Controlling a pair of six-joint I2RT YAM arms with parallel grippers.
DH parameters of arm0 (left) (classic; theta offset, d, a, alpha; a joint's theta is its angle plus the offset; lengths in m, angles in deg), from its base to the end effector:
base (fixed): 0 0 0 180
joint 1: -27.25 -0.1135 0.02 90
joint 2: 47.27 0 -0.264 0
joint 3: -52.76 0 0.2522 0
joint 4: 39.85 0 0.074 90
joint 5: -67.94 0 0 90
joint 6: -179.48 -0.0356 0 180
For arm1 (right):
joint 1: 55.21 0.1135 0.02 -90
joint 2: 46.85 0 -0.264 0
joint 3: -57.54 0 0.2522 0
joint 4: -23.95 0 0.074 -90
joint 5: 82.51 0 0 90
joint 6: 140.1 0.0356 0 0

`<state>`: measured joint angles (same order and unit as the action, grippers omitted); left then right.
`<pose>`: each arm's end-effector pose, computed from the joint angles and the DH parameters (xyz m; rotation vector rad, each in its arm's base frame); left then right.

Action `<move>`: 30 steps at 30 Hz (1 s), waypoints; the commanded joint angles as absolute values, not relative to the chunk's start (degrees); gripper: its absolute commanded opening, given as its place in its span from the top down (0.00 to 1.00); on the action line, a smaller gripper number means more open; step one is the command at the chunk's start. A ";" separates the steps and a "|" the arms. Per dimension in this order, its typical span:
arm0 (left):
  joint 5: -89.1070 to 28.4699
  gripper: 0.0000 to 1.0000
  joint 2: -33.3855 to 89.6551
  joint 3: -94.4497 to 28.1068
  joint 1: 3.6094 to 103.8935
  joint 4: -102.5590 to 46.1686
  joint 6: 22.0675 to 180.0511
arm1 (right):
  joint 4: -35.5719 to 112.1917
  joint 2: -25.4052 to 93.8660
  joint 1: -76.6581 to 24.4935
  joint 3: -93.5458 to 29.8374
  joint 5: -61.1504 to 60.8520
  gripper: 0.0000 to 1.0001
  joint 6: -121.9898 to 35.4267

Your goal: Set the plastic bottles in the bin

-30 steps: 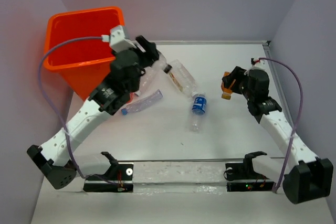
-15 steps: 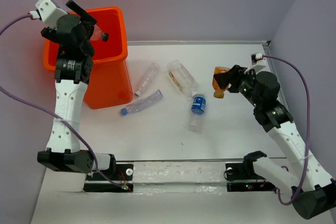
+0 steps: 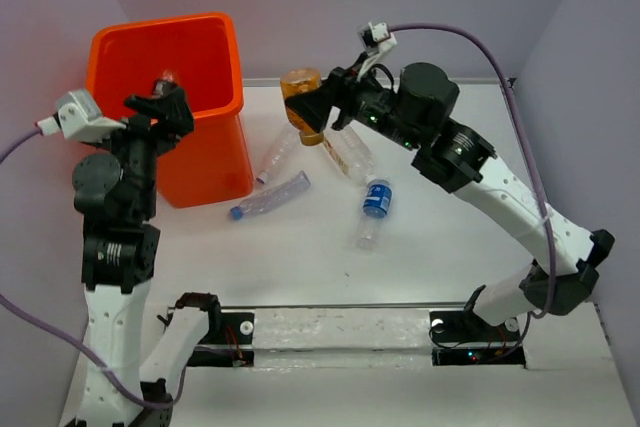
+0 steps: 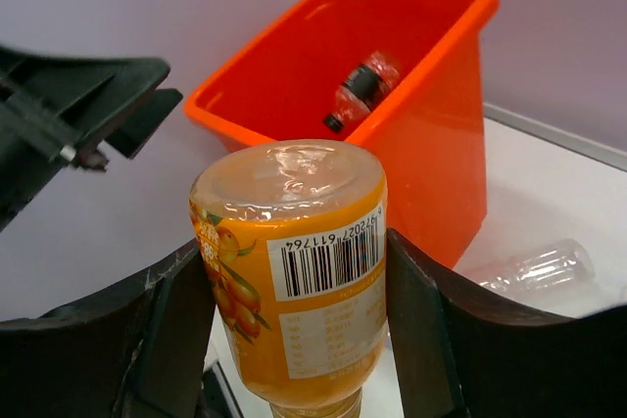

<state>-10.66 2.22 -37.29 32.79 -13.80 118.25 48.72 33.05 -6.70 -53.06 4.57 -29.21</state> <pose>0.1455 -0.0070 0.5055 -0.4329 1.2599 -0.3774 0.1971 0.2256 0.5135 -0.4129 1.4960 1.0121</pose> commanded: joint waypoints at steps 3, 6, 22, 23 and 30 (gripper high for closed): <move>-27.15 0.01 -13.33 -16.33 33.14 -11.78 119.88 | 49.32 50.86 -1.24 -81.57 6.53 0.55 -36.12; -31.71 0.01 -19.92 -10.15 33.14 -9.05 122.07 | 49.23 61.99 -1.24 -92.33 6.17 0.57 -36.30; -37.26 0.01 -28.64 7.01 34.28 -5.44 128.15 | 12.32 90.17 1.65 -110.56 13.12 0.54 -34.53; -37.35 0.01 -28.38 7.09 34.28 -5.44 128.15 | 12.40 90.69 1.66 -110.30 13.12 0.34 -35.32; -39.46 0.01 -25.04 8.06 34.72 -8.16 127.98 | 18.71 83.16 2.18 -103.54 12.94 0.00 -39.72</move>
